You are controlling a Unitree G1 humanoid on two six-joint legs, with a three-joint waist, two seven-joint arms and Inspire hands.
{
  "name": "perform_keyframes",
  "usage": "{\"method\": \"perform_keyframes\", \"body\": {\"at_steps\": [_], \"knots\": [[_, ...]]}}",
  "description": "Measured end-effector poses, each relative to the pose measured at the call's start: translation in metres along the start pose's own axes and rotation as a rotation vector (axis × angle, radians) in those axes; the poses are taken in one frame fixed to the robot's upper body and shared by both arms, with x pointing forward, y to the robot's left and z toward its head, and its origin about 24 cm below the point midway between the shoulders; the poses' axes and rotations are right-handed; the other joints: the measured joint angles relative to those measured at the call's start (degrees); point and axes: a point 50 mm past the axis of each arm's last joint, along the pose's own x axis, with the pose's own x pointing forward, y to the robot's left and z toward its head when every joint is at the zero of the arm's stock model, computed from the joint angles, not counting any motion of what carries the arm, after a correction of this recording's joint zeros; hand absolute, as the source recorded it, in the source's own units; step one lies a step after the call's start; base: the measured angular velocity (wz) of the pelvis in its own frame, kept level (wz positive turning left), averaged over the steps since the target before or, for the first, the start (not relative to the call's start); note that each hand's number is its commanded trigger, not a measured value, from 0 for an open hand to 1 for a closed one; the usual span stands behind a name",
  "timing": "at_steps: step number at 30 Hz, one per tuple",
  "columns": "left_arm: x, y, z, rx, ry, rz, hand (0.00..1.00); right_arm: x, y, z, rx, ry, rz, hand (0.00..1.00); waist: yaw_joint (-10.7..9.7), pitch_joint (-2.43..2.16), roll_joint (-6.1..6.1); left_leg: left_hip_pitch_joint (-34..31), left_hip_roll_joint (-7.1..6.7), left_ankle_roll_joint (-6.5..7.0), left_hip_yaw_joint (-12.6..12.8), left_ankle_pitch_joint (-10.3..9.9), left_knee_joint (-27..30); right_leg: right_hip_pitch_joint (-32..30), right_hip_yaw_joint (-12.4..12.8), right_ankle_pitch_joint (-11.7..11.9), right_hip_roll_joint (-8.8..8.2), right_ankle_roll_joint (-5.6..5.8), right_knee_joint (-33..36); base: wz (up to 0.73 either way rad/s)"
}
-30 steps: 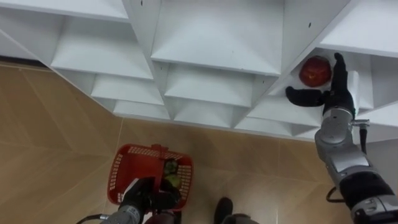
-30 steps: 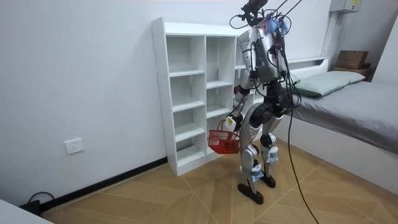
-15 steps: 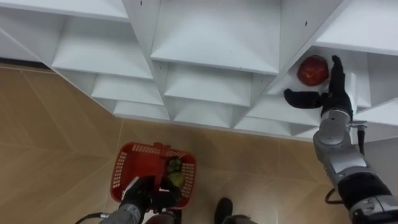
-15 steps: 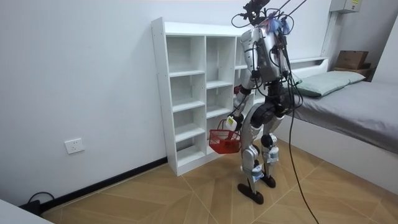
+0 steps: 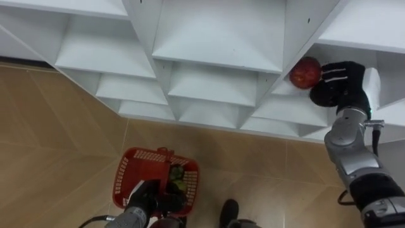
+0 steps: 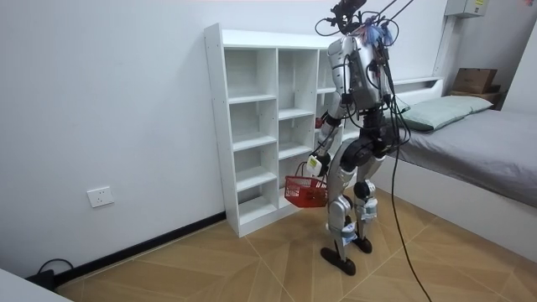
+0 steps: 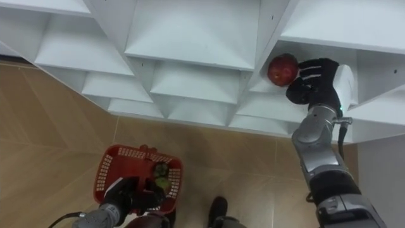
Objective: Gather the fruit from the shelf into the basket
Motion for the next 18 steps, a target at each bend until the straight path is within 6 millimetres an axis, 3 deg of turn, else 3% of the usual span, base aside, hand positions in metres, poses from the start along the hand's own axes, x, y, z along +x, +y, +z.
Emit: {"method": "perform_keyframes", "body": {"at_steps": [9, 10, 11, 13, 18], "knots": [[0.002, -0.001, 0.008, 0.000, -0.022, 0.015, 1.00, -0.006, 0.012, 0.001, 0.019, 0.017, 0.028, 1.00, 0.82, -0.01, 0.02, 0.11, -0.15, 0.10, 0.16, 0.34, -0.10, -0.09, 0.17, 0.18, -0.19, -0.04, 0.06, -0.01], [0.002, -0.001, 0.008, 0.000, -0.022, 0.014, 1.00, -0.006, 0.012, 0.001, 0.019, 0.017, 0.028, 0.85, 0.82, -0.01, 0.02, 0.10, -0.15, 0.10, 0.17, 0.36, -0.10, -0.09, 0.16, 0.18, -0.19, -0.04, 0.06, 0.00], [0.003, -0.002, 0.010, 0.000, -0.025, 0.013, 1.00, -0.006, 0.012, 0.001, 0.019, 0.017, 0.028, 0.54, 0.82, -0.01, 0.03, 0.10, -0.15, 0.09, 0.17, 0.39, -0.09, -0.08, 0.16, 0.18, -0.19, -0.05, 0.06, 0.00], [0.003, -0.003, 0.010, -0.002, -0.026, 0.010, 1.00, -0.006, 0.013, 0.001, 0.019, 0.017, 0.030, 0.00, 0.83, 0.01, 0.06, 0.10, -0.15, 0.09, 0.19, 0.41, -0.09, -0.09, 0.18, 0.18, -0.18, -0.05, 0.04, 0.00], [0.003, -0.005, 0.009, -0.006, -0.024, 0.007, 1.00, -0.007, 0.015, 0.002, 0.021, 0.014, 0.042, 0.00, 0.88, 0.03, 0.09, 0.08, -0.14, 0.09, 0.84, 0.43, -0.10, -0.25, 0.52, 0.17, -0.17, -0.04, 0.00, -0.02]]}}
